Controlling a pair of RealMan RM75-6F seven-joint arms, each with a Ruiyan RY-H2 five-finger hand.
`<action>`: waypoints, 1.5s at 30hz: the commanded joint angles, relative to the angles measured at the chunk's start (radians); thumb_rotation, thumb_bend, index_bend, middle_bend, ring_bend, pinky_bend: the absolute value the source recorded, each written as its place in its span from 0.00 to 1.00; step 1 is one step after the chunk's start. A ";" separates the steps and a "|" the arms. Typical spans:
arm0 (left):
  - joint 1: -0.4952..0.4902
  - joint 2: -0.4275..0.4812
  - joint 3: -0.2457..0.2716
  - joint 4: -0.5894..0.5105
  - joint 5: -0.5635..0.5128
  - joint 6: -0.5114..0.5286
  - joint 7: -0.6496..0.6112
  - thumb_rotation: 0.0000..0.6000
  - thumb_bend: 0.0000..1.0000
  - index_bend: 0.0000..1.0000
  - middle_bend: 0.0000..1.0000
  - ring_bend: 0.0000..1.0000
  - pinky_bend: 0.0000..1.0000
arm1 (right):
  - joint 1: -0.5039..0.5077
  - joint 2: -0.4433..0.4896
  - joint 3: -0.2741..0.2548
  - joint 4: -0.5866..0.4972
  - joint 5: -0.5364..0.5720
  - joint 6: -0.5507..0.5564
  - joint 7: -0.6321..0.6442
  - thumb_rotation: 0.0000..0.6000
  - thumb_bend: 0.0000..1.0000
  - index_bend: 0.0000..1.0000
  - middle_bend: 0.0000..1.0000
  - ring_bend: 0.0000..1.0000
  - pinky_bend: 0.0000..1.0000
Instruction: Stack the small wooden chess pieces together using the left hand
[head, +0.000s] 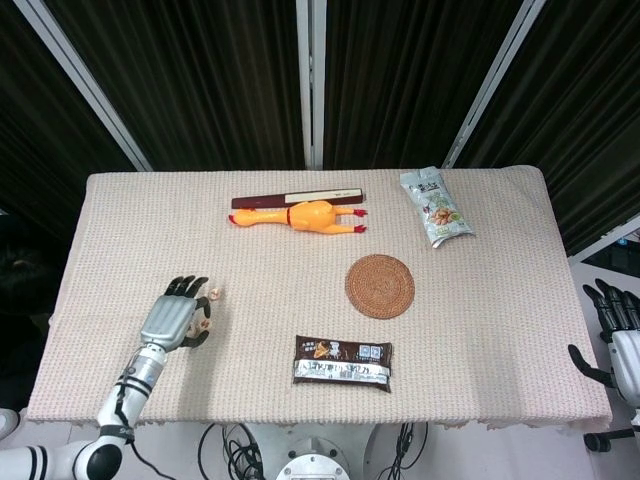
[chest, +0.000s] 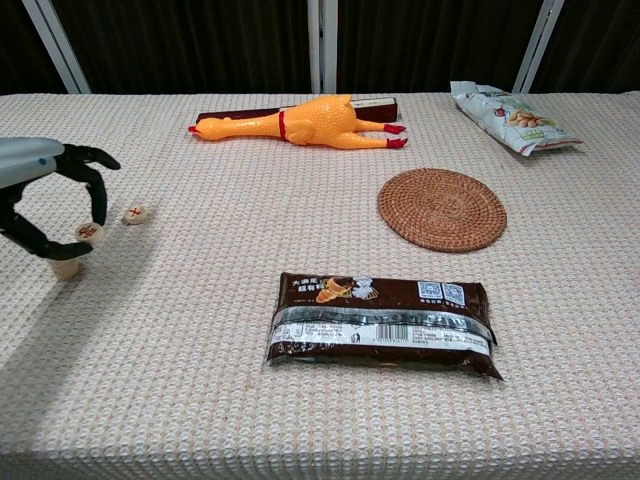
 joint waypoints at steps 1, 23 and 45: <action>0.015 0.014 0.013 -0.008 0.008 0.007 -0.012 1.00 0.28 0.50 0.07 0.00 0.00 | 0.001 -0.002 -0.002 -0.002 -0.003 -0.001 -0.007 1.00 0.26 0.00 0.00 0.00 0.00; 0.050 -0.003 0.015 0.062 0.036 -0.007 -0.068 1.00 0.27 0.49 0.07 0.00 0.00 | -0.002 0.001 -0.003 -0.007 0.000 0.002 -0.013 1.00 0.26 0.00 0.00 0.00 0.00; 0.059 0.002 0.004 0.079 0.026 -0.030 -0.078 1.00 0.28 0.47 0.07 0.00 0.00 | -0.004 0.000 -0.006 -0.009 -0.007 0.008 -0.019 1.00 0.26 0.00 0.00 0.00 0.00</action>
